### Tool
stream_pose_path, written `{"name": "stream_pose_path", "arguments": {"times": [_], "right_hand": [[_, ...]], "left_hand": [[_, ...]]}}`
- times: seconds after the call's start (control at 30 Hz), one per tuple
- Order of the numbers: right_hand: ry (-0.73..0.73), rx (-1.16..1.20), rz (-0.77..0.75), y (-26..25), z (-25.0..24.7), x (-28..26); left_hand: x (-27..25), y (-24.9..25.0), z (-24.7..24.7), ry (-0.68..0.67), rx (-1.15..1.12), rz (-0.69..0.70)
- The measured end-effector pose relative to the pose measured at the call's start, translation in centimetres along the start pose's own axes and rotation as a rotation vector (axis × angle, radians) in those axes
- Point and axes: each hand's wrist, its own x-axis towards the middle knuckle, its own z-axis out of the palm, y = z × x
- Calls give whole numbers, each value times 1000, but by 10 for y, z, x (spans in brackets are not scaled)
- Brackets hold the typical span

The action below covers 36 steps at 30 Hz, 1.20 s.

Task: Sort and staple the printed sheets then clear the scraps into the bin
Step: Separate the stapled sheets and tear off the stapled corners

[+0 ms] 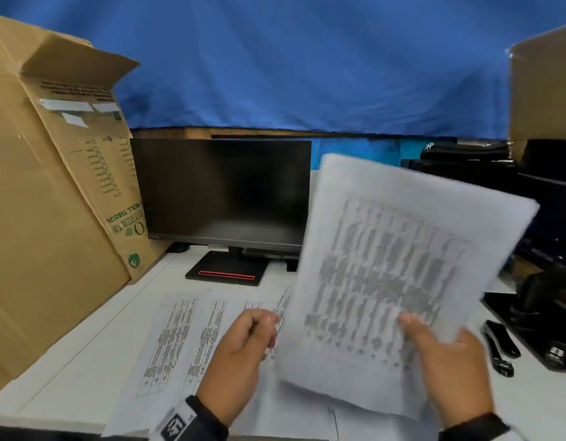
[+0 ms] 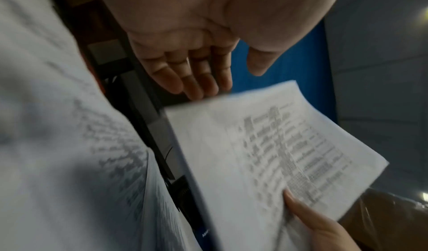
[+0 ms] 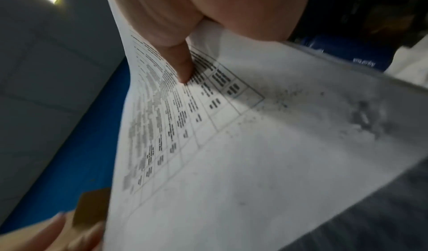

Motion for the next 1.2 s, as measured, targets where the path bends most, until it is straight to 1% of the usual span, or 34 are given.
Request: {"name": "stream_pose_path", "arguments": {"times": [0.03, 0.07, 0.1, 0.17, 0.23, 0.3, 0.37, 0.4, 0.47, 0.57, 0.6, 0.67, 0.73, 0.77, 0.83, 0.93, 1.0, 1.1, 1.2], "right_hand": [[57, 25, -16, -8, -11, 5], [95, 37, -33, -15, -22, 11], [129, 44, -49, -19, -35, 17], [215, 27, -52, -17, -59, 27], [290, -4, 1, -7, -78, 33], [323, -8, 49, 2, -90, 35], [318, -7, 57, 5, -95, 36], [310, 15, 54, 4, -97, 36], [290, 45, 33, 4, -99, 37], [267, 29, 25, 11, -99, 41], [264, 23, 35, 17, -99, 42], [258, 4, 72, 27, -99, 45], [250, -9, 107, 33, -99, 46], [247, -17, 117, 36, -100, 46], [250, -24, 132, 37, -100, 45], [260, -29, 136, 35, -103, 43], [270, -28, 138, 35, -106, 43], [287, -15, 135, 34, -109, 42], [277, 10, 139, 28, -111, 39]], "left_hand": [[7, 6, -2, -22, 69, 15], [16, 10, -4, -81, 160, 26], [26, 13, -3, -174, 283, 32], [47, 14, 7, -368, 604, 47], [66, 11, 25, -497, 897, 65], [76, 8, 47, -596, 1065, 5], [79, 1, 69, -643, 1143, -141], [80, -3, 80, -636, 1144, -213], [80, -8, 98, -595, 1108, -282], [80, -21, 117, -588, 1116, -265], [80, -25, 120, -585, 1121, -280], [81, -34, 125, -596, 1105, -315], [84, -36, 124, -623, 1076, -320], [87, -35, 121, -614, 1047, -307], [92, -29, 112, -542, 912, -307], [104, -23, 89, -365, 703, -314], [114, -22, 72, -253, 668, -283], [127, -19, 45, -84, 668, -199], [132, -19, 22, -25, 638, -192]]}}
